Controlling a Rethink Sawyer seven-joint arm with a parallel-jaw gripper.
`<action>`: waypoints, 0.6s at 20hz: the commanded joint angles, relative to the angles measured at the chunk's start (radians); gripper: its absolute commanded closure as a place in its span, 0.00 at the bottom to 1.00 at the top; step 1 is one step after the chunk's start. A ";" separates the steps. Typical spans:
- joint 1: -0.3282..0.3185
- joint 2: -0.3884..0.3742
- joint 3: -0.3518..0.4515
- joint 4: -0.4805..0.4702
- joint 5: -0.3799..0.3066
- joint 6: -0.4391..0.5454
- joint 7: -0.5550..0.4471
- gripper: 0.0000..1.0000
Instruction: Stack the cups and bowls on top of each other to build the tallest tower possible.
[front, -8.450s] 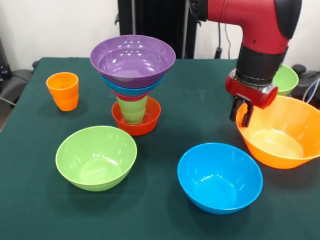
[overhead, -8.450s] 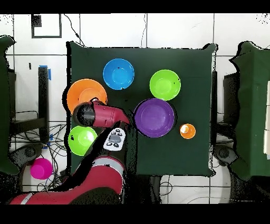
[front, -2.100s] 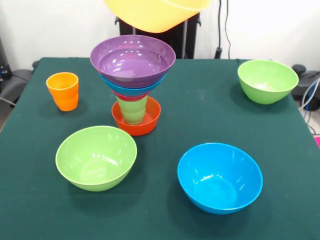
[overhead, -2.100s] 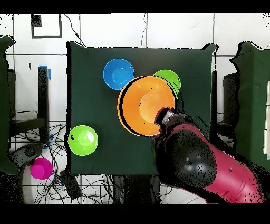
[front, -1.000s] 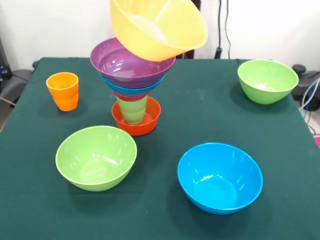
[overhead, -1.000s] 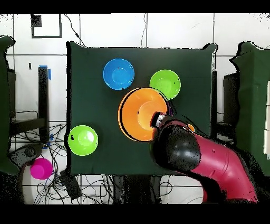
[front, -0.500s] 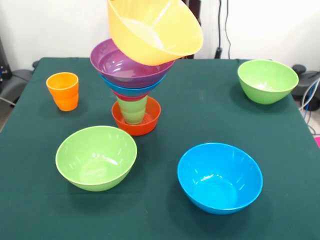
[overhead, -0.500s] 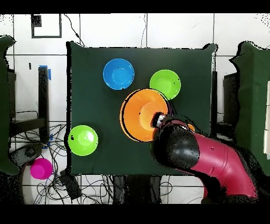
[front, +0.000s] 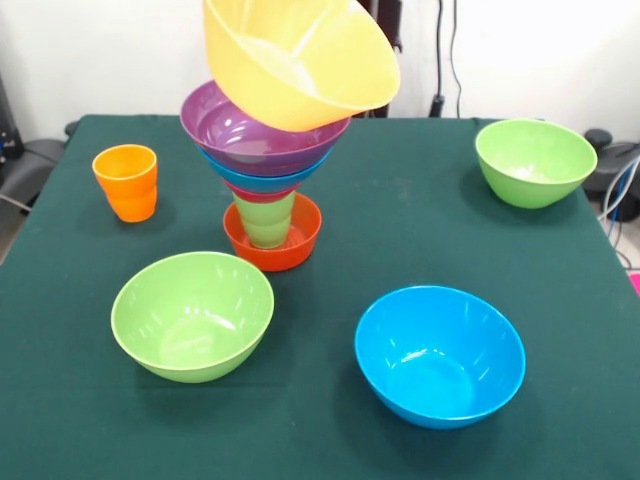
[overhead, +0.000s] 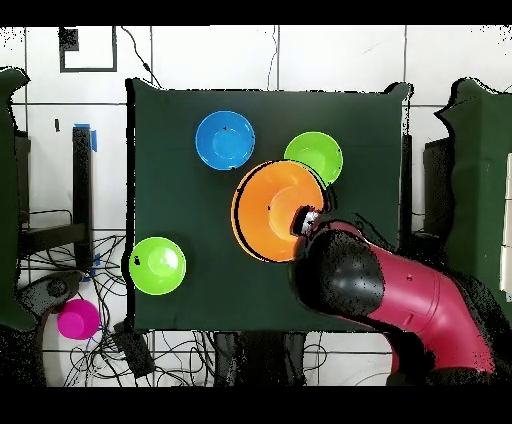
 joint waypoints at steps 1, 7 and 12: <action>-0.011 0.041 0.073 -0.007 -0.034 0.041 -0.062 1.00; -0.047 0.048 0.116 0.031 -0.006 -0.007 -0.076 1.00; -0.093 0.052 0.178 0.080 0.036 -0.036 -0.087 1.00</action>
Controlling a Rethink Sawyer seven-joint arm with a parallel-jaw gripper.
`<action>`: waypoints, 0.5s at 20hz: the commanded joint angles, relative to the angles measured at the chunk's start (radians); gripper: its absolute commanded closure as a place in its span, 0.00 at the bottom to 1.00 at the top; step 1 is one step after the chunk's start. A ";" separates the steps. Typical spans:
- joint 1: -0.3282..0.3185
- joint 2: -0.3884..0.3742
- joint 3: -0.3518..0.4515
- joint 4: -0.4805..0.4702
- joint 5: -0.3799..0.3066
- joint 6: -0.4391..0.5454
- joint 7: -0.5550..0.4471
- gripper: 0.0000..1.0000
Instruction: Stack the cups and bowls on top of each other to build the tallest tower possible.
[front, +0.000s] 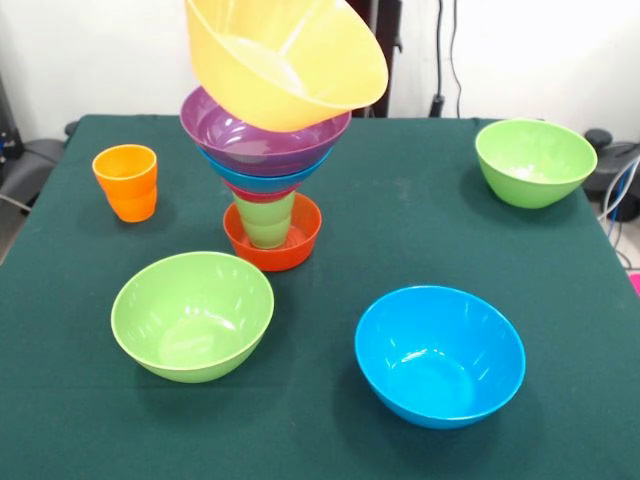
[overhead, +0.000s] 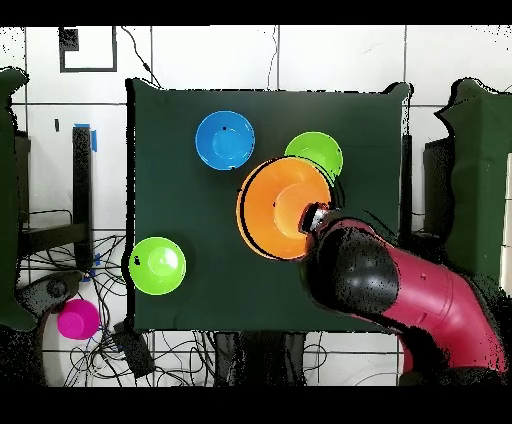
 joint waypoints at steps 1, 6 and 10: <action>-0.038 0.049 0.137 0.090 0.035 -0.040 -0.085 1.00; -0.081 0.037 0.205 0.147 0.090 -0.028 -0.091 1.00; -0.119 0.032 0.265 0.185 0.134 -0.018 -0.105 1.00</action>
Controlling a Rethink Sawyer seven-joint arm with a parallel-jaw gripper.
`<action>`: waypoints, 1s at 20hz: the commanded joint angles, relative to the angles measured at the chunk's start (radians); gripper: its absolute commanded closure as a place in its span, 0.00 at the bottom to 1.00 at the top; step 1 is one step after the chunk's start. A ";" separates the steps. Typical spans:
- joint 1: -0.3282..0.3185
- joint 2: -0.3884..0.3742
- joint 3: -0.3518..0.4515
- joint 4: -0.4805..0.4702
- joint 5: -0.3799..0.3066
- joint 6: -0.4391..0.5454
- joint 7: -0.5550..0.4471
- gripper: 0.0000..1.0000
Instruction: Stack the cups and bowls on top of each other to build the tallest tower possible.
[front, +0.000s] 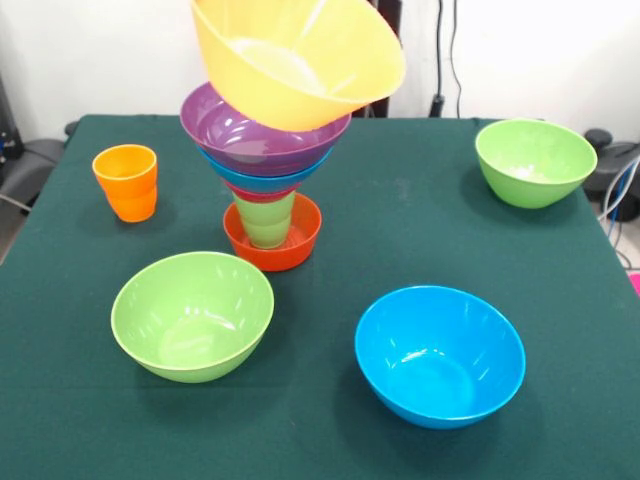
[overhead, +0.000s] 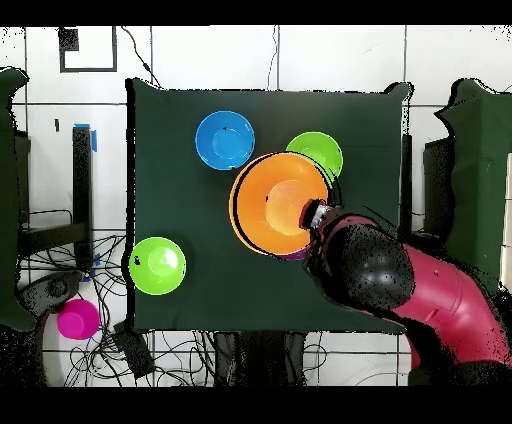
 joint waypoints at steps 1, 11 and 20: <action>-0.036 0.034 0.171 0.148 0.072 -0.016 -0.108 1.00; -0.110 0.042 0.299 0.203 0.121 -0.018 -0.096 1.00; -0.224 0.090 0.462 0.214 0.133 0.018 -0.137 1.00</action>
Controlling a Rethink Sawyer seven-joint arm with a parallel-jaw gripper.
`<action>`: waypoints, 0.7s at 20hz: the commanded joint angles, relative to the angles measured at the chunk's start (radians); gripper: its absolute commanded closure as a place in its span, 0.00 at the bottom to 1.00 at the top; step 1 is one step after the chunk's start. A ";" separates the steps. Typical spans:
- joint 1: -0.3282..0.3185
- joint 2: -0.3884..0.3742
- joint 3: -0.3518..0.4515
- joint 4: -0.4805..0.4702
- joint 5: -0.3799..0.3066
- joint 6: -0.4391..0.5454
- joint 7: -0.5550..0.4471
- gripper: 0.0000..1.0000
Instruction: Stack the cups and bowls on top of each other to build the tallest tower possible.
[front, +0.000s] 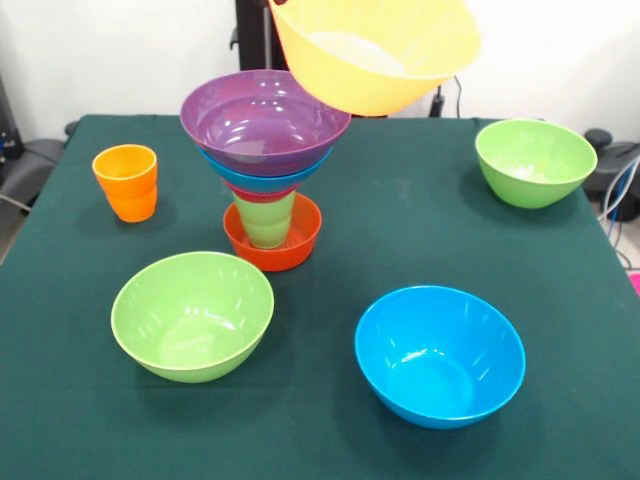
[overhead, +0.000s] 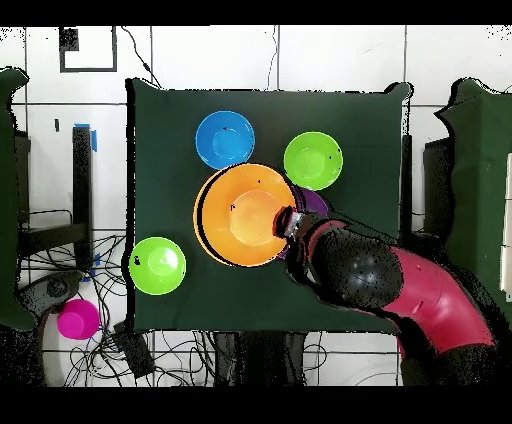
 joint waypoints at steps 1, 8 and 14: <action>-0.056 0.100 0.180 0.070 0.041 0.019 -0.139 1.00; -0.139 0.175 0.292 0.054 0.016 0.060 -0.145 1.00; -0.189 0.202 0.338 0.038 -0.026 0.090 -0.137 1.00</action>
